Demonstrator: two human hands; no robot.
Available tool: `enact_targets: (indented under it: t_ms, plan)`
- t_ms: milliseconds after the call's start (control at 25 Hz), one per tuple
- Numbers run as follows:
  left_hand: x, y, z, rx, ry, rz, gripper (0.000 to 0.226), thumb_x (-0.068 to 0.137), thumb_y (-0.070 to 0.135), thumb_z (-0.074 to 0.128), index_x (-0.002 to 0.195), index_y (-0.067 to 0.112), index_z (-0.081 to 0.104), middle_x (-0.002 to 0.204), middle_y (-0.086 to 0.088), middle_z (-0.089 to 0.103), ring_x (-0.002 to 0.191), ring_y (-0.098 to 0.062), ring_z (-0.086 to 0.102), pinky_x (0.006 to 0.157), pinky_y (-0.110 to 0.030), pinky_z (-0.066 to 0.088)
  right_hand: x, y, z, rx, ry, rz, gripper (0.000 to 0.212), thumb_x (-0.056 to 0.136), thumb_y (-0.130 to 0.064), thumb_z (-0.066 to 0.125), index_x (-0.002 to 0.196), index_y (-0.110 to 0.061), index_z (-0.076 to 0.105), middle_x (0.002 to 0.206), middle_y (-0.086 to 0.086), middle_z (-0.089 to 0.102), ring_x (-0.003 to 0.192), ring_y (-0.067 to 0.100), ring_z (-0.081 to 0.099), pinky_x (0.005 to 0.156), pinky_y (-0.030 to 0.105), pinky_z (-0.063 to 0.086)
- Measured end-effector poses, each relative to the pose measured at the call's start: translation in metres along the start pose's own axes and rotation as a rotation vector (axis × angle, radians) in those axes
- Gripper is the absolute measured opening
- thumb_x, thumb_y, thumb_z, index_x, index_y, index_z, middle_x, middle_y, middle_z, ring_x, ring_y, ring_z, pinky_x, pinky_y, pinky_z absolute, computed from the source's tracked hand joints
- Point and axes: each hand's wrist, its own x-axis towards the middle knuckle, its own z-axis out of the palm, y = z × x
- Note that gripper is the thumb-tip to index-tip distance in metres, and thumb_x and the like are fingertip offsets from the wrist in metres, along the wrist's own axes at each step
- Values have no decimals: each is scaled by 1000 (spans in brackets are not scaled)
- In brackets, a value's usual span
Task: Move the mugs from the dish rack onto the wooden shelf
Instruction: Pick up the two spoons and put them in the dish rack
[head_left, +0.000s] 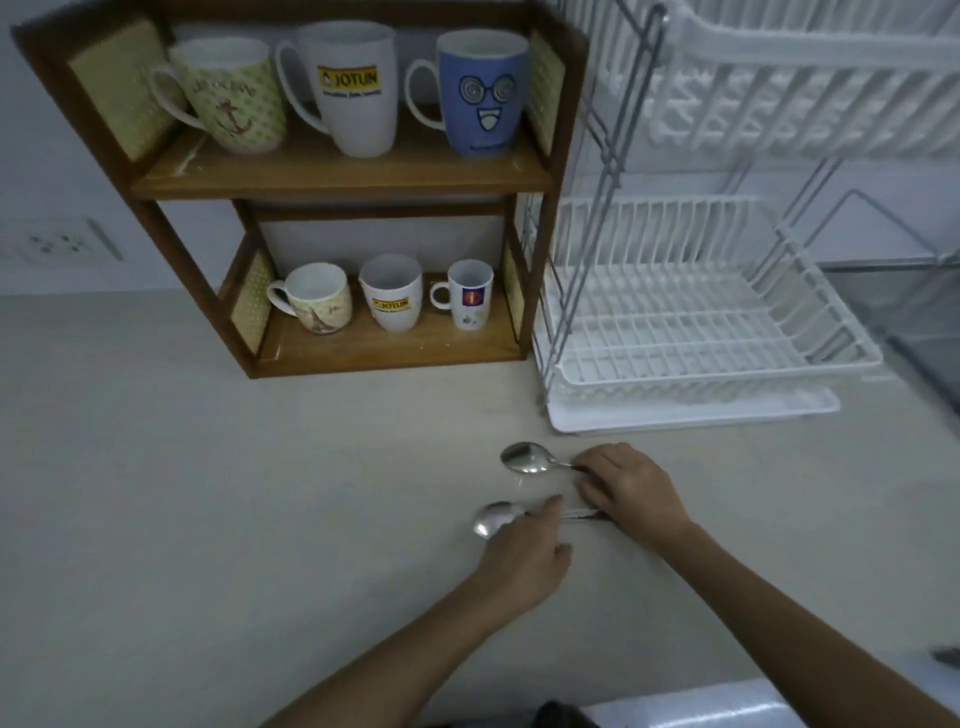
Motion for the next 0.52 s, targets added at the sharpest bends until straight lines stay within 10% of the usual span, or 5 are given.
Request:
enact_targets:
  t_ms: [280, 520]
  plan:
    - [15, 17, 13, -8, 335, -239, 28, 98, 33, 37, 105, 7, 47, 94, -20, 68, 88, -39, 64, 68, -41, 46, 6, 17, -5, -195, -75, -133, 19, 56, -12, 87, 59, -11, 69, 57, 6, 62, 50, 24, 62, 34, 24, 45]
    - [19, 35, 19, -92, 450, -489, 24, 91, 23, 45, 100, 2, 52, 98, -20, 68, 91, -38, 62, 69, -36, 45, 11, 20, 0, -465, -105, -365, 21, 63, -6, 45, 58, -15, 64, 56, 1, 58, 46, 18, 58, 30, 21, 36]
